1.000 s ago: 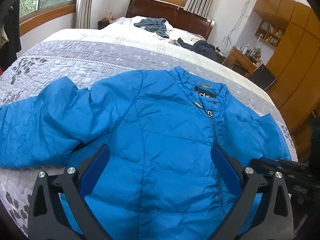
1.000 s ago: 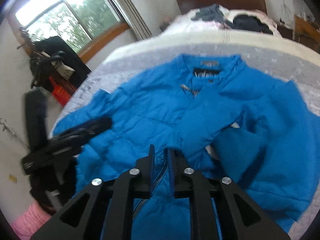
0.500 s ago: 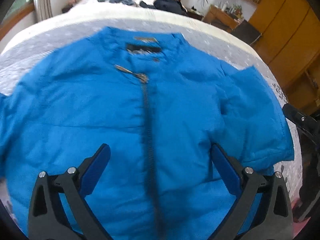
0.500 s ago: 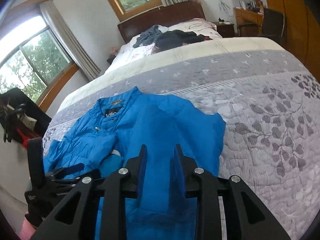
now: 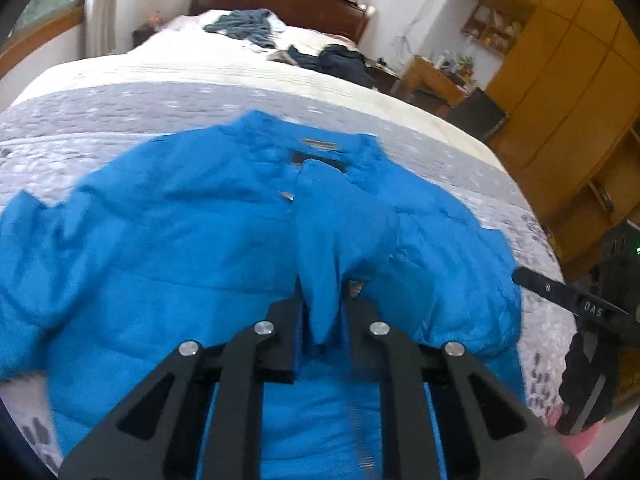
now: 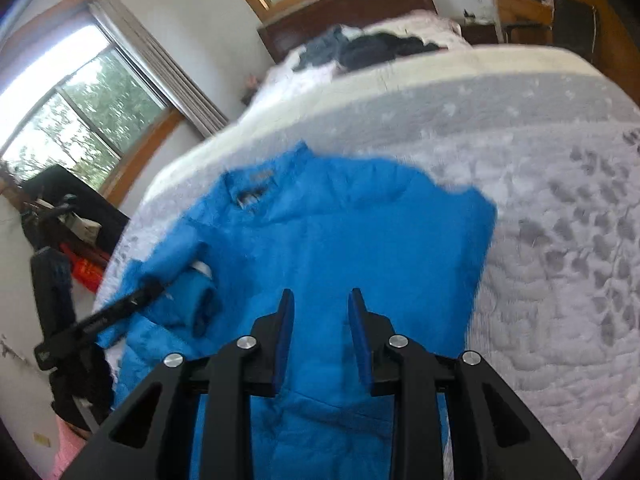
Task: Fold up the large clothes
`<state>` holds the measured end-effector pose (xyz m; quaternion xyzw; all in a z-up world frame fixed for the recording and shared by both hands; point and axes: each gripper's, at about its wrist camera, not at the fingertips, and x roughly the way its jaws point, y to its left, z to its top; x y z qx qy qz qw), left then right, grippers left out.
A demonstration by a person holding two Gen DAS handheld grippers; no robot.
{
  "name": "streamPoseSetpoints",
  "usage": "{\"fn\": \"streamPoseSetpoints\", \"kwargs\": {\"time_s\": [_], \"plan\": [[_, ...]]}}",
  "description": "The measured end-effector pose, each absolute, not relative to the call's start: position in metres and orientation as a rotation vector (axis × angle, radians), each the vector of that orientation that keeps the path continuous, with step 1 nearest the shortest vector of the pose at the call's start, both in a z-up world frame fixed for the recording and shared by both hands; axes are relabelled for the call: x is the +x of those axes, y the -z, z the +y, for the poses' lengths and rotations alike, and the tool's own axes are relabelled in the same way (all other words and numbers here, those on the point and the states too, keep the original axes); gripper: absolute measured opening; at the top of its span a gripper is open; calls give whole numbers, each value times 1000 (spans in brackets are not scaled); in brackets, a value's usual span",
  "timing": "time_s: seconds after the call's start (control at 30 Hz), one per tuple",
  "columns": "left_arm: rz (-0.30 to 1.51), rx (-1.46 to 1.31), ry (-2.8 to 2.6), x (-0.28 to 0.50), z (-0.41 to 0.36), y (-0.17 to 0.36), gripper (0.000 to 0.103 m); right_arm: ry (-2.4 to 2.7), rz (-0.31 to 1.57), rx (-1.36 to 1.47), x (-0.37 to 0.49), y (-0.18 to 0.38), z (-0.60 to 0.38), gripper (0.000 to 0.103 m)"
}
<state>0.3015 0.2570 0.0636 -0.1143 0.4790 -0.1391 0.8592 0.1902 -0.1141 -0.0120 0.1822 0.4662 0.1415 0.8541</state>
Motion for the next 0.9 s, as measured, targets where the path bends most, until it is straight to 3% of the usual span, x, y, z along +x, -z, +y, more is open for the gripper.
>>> {"fn": "streamPoseSetpoints", "kwargs": {"time_s": [0.07,0.17,0.33,0.43,0.6,0.77,0.9], "plan": [[1058,-266,281,306,267,-49,15,-253,1040,383,199,33,-114,27],[1077,-272,270,309,277,-34,26,-264,1078,416,206,56,-116,25],[1037,-238,255,299,286,-50,54,-261,1069,425,202,52,-117,26],[961,-192,273,285,276,-76,68,-271,1045,418,195,37,-114,35],[925,17,279,281,210,-90,79,-286,1034,344,187,22,-96,42],[998,206,148,300,166,-54,77,-276,1067,341,192,31,-94,42],[965,221,98,303,175,-49,46,-281,1075,352,194,35,-96,42]]}}
